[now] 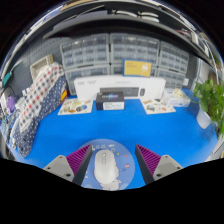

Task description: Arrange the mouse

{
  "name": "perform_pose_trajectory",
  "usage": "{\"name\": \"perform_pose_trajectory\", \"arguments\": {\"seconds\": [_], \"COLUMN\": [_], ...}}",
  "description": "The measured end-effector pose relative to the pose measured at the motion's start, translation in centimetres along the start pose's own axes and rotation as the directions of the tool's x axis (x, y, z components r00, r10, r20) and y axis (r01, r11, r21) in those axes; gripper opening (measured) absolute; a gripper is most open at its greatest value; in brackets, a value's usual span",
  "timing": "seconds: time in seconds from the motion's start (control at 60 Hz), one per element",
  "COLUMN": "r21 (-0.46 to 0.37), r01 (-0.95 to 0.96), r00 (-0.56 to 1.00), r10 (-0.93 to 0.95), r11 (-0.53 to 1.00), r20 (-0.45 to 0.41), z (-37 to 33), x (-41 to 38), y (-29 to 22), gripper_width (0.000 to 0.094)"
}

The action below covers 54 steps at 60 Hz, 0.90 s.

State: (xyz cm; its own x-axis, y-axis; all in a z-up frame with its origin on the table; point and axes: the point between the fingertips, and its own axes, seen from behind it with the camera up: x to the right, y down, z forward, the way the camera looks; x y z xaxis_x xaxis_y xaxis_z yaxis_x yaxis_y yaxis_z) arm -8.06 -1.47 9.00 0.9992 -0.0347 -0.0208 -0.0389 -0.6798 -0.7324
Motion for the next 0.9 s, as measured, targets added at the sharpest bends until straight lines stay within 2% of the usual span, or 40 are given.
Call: {"name": "perform_pose_trajectory", "arguments": {"seconds": [0.167, 0.383, 0.633, 0.9], "r21": [0.082, 0.178, 0.192, 0.163], "r01": [-0.019, 0.008, -0.003, 0.019], "r00": [1.000, 1.000, 1.000, 1.000], "r10": [0.020, -0.003, 0.004, -0.018], "r11": [0.996, 0.984, 0.981, 0.986], "r20": [-0.011, -0.027, -0.002, -0.009], "z": [-6.0, -11.6, -14.0, -14.2], "x": [3.8, 9.1, 13.2, 16.6], "y": [-4.2, -6.3, -5.6, -1.9], "gripper_width": [0.0877, 0.0873, 0.0871, 0.0874]}}
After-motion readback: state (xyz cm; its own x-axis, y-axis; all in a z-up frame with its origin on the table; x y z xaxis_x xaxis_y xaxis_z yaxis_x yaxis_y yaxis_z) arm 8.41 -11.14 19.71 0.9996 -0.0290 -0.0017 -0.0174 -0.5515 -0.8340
